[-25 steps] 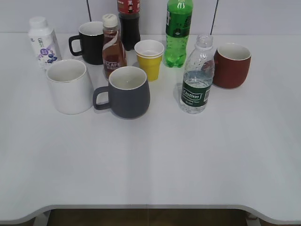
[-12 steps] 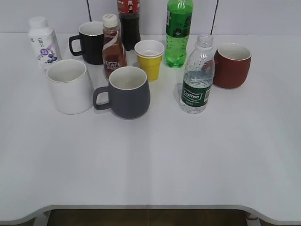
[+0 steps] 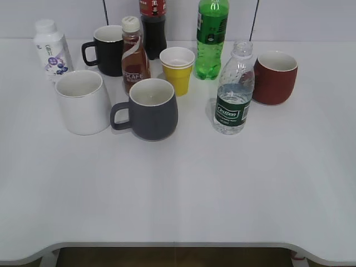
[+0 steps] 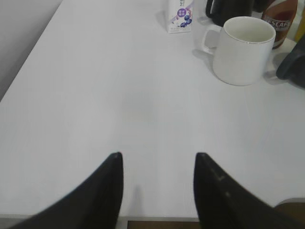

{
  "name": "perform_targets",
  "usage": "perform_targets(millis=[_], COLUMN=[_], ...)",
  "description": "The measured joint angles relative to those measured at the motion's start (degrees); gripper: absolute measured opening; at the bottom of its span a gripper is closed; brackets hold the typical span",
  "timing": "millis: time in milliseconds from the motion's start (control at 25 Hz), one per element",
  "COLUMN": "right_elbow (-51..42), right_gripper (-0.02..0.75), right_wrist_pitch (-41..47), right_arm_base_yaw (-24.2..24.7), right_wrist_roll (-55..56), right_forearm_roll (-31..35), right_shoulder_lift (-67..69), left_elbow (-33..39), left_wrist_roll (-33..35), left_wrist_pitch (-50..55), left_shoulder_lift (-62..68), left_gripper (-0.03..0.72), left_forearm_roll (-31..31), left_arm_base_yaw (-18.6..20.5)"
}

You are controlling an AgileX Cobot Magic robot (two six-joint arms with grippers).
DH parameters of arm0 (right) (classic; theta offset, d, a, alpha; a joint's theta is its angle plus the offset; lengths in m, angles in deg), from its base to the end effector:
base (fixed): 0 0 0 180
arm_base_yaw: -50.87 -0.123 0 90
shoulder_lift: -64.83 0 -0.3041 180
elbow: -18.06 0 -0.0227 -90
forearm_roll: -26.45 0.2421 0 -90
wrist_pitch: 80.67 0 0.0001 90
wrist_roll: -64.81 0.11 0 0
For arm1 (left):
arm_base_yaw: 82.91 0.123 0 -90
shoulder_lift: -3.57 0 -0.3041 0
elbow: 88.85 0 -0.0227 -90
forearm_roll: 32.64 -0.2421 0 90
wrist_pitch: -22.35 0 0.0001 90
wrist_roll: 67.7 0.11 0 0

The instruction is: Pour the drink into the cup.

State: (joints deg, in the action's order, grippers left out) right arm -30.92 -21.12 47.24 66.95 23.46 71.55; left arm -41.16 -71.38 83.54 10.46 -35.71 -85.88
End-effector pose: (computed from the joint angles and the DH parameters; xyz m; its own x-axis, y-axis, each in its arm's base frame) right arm -0.0151 -0.0059 0.2669 -0.4254 -0.0161 -0.9049 -0.0180 0.9998 -0.0093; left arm -0.0185 0.0061 0.2705 -0.4337 -0.0159 -0.9009 -0.0071 0.9999 -0.0142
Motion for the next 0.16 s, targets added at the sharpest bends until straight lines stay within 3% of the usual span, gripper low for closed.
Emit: perform_targets(millis=[160], right_elbow=[0.0], right_gripper=[0.504], right_wrist_pitch=[-0.02], right_arm_base_yaw=[0.0], right_wrist_roll=[0.0], right_forearm_roll=[0.0], right_shoulder_lift=[0.0], left_elbow=[0.0], left_wrist_roll=[0.0], left_wrist_pitch=[0.0], left_shoulder_lift=[0.0], left_gripper=[0.31], left_forearm_roll=[0.0], left_arm_base_yaw=[0.0])
